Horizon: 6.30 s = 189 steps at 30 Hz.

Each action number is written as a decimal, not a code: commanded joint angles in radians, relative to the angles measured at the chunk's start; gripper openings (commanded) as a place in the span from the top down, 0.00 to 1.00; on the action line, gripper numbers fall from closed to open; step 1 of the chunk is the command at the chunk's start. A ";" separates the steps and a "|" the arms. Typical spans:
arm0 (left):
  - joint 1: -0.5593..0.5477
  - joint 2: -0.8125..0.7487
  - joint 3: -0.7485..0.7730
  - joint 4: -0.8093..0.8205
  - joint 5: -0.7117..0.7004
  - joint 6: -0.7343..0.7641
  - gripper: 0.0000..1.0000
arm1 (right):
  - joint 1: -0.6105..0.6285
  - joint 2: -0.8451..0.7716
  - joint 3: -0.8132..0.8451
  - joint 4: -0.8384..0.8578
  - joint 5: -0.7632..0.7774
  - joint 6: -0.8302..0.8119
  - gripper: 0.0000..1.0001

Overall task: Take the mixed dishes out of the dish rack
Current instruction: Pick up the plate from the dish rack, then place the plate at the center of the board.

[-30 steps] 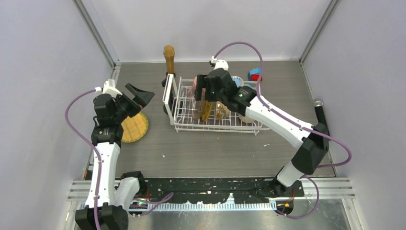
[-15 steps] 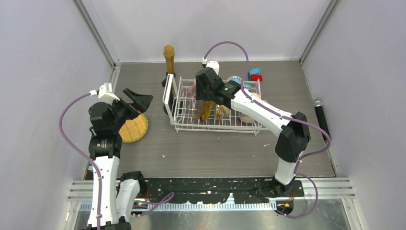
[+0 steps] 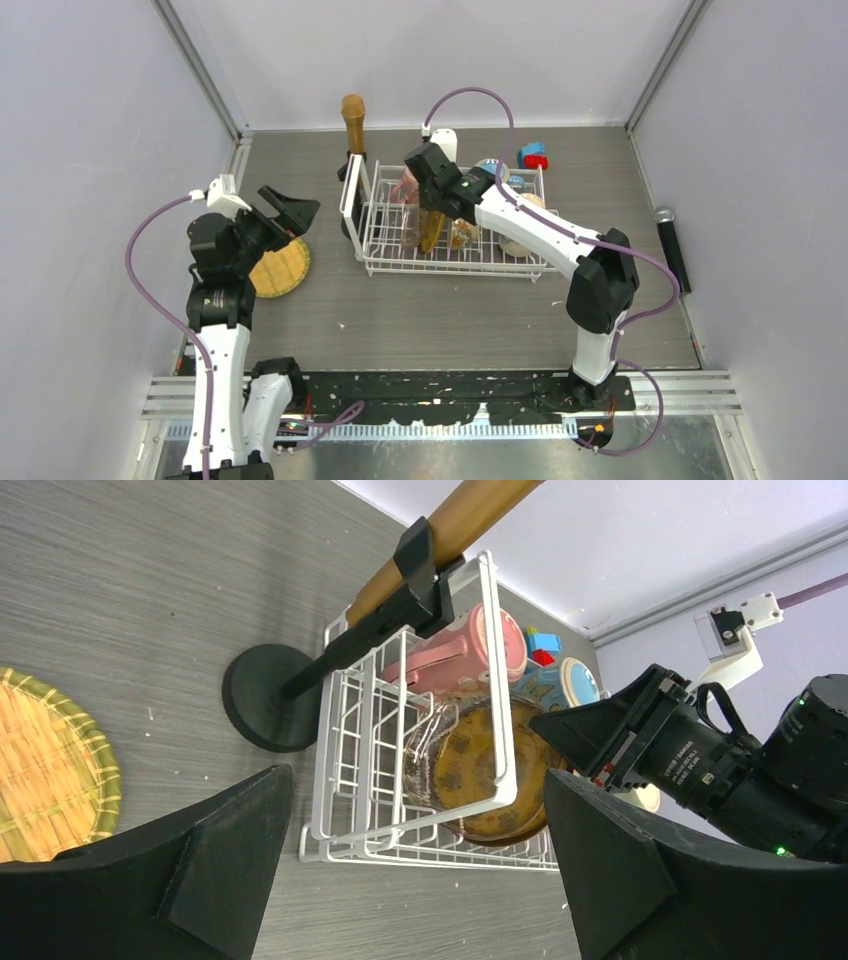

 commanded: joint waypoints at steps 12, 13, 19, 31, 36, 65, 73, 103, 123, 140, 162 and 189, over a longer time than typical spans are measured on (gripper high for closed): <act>0.006 -0.033 -0.019 0.045 -0.021 -0.024 0.00 | 0.048 -0.138 0.022 0.070 0.165 -0.065 0.99; 0.006 -0.039 -0.020 0.051 -0.018 -0.024 0.00 | 0.048 -0.154 0.009 0.093 0.169 -0.071 0.99; 0.006 -0.068 -0.035 0.108 0.051 -0.037 0.00 | 0.049 -0.330 -0.160 0.266 0.156 -0.075 1.00; 0.006 -0.041 -0.076 0.374 0.319 -0.196 0.03 | 0.049 -0.564 -0.382 0.501 -0.089 -0.028 1.00; 0.006 -0.030 -0.090 0.450 0.372 -0.260 0.07 | 0.049 -0.552 -0.374 0.522 -0.210 -0.013 1.00; -0.104 0.113 -0.022 0.383 0.411 -0.173 0.96 | 0.049 -0.422 -0.303 0.583 -0.438 0.000 1.00; -0.105 0.084 -0.016 0.272 0.235 -0.131 1.00 | 0.049 -0.443 -0.347 0.598 -0.432 -0.035 0.51; -0.105 -0.005 -0.028 -0.217 -0.887 -0.209 1.00 | 0.048 -0.579 -0.467 0.503 0.163 -0.031 0.00; -0.008 0.409 -0.079 -0.049 -0.912 -0.281 1.00 | 0.046 -0.613 -0.535 0.514 0.210 -0.059 0.00; 0.054 0.359 -0.184 -0.106 -0.972 -0.399 1.00 | 0.047 -0.630 -0.571 0.544 0.241 -0.060 0.01; 0.064 0.353 -0.128 -0.215 -0.940 -0.420 0.01 | 0.047 -0.615 -0.550 0.489 0.177 -0.062 0.01; 0.063 0.024 -0.039 -0.013 -0.191 -0.016 0.00 | 0.029 -0.249 -0.253 0.283 0.077 -0.053 0.26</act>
